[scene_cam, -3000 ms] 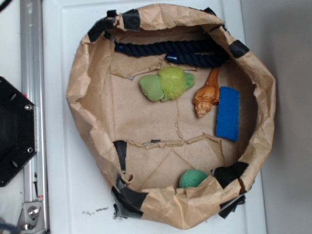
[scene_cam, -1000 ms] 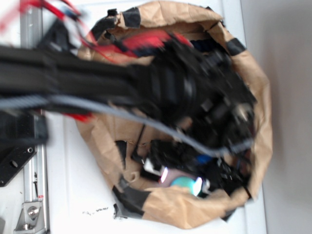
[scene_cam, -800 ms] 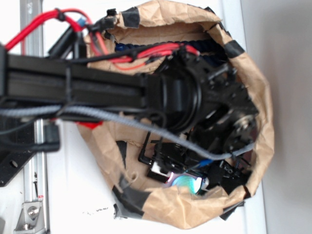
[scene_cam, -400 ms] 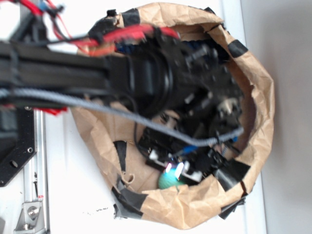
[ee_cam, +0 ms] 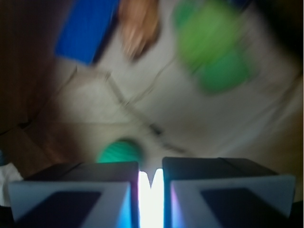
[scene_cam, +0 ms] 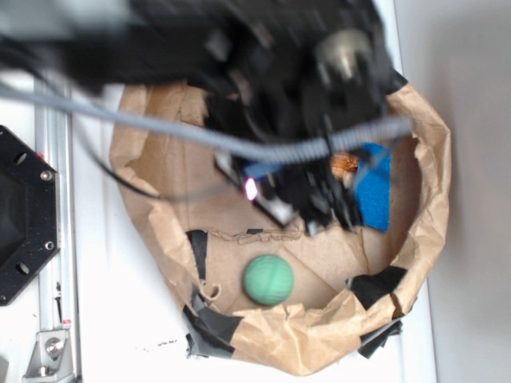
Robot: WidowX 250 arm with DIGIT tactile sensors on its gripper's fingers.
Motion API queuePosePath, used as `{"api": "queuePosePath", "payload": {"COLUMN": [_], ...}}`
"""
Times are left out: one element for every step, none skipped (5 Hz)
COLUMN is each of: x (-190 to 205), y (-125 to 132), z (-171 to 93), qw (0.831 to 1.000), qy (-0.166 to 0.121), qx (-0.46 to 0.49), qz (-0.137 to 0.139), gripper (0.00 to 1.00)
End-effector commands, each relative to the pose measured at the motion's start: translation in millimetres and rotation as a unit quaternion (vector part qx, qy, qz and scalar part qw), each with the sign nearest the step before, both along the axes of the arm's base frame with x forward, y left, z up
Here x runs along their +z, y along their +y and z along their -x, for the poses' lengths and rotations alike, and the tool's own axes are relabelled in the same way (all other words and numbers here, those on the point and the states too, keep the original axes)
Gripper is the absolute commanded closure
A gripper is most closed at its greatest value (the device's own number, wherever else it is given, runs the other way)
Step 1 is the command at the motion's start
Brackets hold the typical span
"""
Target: Grab the green ball.
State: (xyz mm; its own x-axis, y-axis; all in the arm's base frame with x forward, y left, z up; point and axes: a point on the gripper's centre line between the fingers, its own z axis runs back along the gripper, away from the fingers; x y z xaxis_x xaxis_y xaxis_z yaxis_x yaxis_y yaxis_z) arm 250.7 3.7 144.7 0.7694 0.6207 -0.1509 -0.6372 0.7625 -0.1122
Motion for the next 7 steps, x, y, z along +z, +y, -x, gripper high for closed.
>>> {"api": "queuePosePath", "payload": {"x": [41,4,-39,-70,-84,-94,-102], "y": [51,29,-3,-34,-53,-66,-75], "z": [4,0,-5,-10,-29,-47,-56], "qw": [0.997,0.997,0.995,0.982,0.975,0.969,0.967], "qy": [-0.073,-0.056,-0.030,-0.031,-0.006,0.015,0.040], "qx": [-0.030,0.033,0.088,0.147,0.180,0.192,0.192], "qz": [-0.017,0.035,0.045,0.112,0.133,0.152,0.160], "gripper": [0.00,0.00,0.00,0.00,0.00,0.00,0.00]}}
